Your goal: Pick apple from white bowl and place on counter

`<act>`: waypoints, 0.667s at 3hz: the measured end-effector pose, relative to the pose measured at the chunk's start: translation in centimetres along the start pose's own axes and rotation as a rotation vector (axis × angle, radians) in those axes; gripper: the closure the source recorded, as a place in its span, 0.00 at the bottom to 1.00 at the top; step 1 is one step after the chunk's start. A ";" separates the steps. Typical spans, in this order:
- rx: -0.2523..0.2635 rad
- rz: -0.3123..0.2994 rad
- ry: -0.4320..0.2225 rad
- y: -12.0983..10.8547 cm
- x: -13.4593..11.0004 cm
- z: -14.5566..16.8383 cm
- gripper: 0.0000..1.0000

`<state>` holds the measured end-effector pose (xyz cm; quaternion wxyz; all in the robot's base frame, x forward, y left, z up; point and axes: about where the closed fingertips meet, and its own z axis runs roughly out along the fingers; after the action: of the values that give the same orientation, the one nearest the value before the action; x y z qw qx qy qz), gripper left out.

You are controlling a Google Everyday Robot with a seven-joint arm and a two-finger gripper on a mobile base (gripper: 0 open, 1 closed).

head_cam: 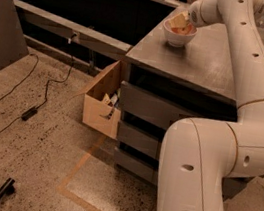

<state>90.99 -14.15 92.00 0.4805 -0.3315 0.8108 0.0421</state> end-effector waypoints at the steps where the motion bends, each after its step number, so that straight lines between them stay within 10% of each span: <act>1: 0.017 -0.018 -0.027 -0.3 -1.7 -1.1 1.00; 2: 0.040 -0.006 -0.049 -1.7 -2.3 -3.6 1.00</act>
Offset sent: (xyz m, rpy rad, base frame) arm 0.0006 -0.0517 0.0887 0.0297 -0.0965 -0.0443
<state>90.02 -15.74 96.19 0.5070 -0.3231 0.7984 0.0327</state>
